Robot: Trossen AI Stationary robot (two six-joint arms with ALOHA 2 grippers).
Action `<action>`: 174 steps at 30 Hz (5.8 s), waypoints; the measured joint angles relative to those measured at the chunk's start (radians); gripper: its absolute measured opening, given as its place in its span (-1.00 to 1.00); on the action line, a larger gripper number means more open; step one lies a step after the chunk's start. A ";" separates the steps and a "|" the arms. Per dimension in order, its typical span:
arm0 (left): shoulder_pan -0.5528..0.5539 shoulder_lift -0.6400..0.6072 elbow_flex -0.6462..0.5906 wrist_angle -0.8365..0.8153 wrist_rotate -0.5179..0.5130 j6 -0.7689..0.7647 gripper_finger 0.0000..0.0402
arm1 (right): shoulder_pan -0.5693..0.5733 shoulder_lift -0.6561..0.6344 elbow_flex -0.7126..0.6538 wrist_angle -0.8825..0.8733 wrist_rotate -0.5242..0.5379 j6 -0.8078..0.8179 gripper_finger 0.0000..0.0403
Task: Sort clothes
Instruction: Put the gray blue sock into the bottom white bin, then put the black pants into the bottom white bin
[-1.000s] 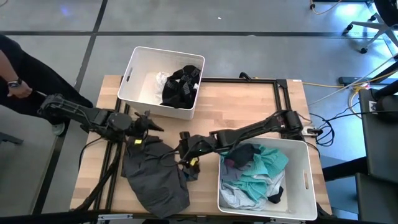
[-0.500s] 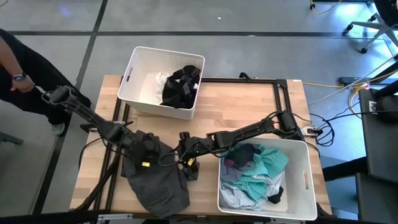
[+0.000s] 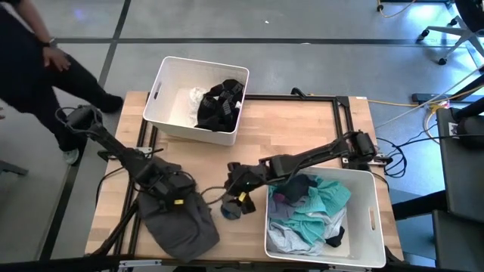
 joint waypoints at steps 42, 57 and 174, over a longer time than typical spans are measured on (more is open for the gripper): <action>-0.017 -0.385 -0.004 0.703 -0.520 1.035 -0.21 | -0.034 0.211 0.137 -0.117 -0.184 0.100 0.25; 0.066 -0.377 -0.004 0.846 -0.518 1.196 -0.21 | -0.032 0.298 0.135 -0.152 -0.022 0.038 0.25; 0.098 -0.377 -0.003 0.750 -0.508 1.053 -0.21 | 0.289 -0.439 0.217 -1.029 0.516 0.914 0.18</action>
